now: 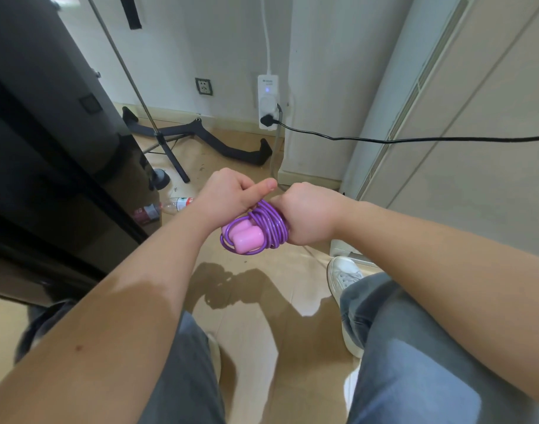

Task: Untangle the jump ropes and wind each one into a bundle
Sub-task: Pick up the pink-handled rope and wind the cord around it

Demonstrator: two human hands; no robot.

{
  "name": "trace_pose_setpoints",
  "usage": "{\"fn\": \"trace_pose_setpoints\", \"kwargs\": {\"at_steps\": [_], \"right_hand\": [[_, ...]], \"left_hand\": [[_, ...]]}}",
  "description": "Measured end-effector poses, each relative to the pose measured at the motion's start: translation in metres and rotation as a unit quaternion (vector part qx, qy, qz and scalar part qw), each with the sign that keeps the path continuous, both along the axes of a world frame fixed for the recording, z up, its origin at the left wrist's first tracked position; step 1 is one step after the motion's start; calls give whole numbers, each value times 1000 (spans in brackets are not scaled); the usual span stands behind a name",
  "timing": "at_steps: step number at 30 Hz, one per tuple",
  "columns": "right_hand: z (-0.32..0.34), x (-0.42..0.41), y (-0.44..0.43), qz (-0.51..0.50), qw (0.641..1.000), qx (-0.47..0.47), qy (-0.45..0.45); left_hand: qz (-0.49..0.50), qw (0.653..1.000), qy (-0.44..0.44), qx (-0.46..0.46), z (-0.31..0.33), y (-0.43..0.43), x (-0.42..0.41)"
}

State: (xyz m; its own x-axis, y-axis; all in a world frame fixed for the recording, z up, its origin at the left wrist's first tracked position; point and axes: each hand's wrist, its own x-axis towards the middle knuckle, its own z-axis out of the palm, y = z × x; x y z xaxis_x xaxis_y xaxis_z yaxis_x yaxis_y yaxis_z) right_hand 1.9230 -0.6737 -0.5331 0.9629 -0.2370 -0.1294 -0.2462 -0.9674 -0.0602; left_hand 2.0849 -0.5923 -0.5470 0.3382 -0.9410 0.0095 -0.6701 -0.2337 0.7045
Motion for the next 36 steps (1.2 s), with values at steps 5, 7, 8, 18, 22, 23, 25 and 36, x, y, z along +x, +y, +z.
{"fn": "trace_pose_setpoints", "kwargs": {"at_steps": [5,7,8,18,22,23,25,36], "right_hand": [[1,0,-2,-18,1000,-24,3],[-1,0,-2,-18,999,-48,2],[-1,0,-2,-17,998,-59,0],[5,6,3,-115,988,-88,-54],[7,5,-2,-134,985,-88,-62],[7,5,-4,-134,986,-83,-60],[3,5,-10,-129,989,-44,-53],[8,-8,-10,-183,934,271,-143]], "left_hand": [[11,998,27,56,1,-1,-3],[22,995,54,76,1,-1,-6],[20,993,71,95,1,0,-6],[110,939,291,147,9,10,4],[95,952,275,95,11,13,0],[97,957,262,78,12,12,-1],[100,972,203,57,10,11,-2],[47,998,-32,33,3,7,-7]]}}
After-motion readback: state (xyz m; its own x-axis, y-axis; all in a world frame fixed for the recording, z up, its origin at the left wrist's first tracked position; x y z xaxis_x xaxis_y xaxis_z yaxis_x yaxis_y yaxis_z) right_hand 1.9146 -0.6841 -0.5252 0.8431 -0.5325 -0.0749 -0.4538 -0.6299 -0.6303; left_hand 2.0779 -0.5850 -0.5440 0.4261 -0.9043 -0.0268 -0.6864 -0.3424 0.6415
